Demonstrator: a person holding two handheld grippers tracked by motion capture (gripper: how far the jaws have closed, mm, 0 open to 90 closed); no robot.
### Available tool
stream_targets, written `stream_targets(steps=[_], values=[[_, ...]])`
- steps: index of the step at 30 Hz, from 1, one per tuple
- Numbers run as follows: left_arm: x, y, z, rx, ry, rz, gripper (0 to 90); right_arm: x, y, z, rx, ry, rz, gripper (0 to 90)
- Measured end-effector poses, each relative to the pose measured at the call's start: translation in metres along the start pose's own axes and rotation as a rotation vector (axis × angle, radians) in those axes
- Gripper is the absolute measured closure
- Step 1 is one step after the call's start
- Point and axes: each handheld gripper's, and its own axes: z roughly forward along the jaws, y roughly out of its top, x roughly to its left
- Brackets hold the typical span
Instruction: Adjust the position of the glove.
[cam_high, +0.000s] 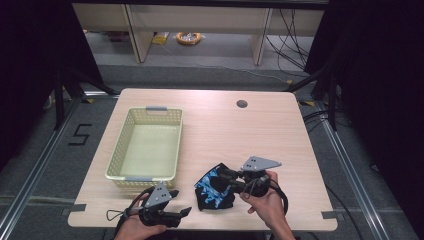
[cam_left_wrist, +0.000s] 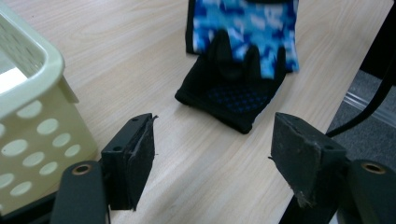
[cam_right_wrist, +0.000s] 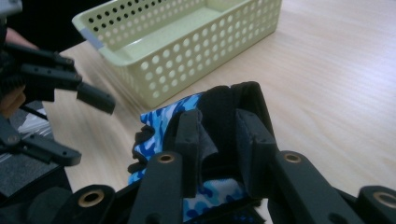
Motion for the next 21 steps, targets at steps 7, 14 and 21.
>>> stream_targets(steps=[7,14,21], values=[[-0.002,0.006,0.002,-0.003,-0.033,-0.013,29.9,0.011,-0.007,0.011,0.031,0.046,-0.043,72.4],[-0.006,0.006,0.010,-0.005,-0.068,-0.069,31.8,0.022,-0.006,0.015,0.050,0.074,-0.047,72.4],[0.001,0.008,0.014,0.000,-0.106,-0.070,45.0,0.028,-0.006,0.020,0.055,0.111,-0.078,72.4]])
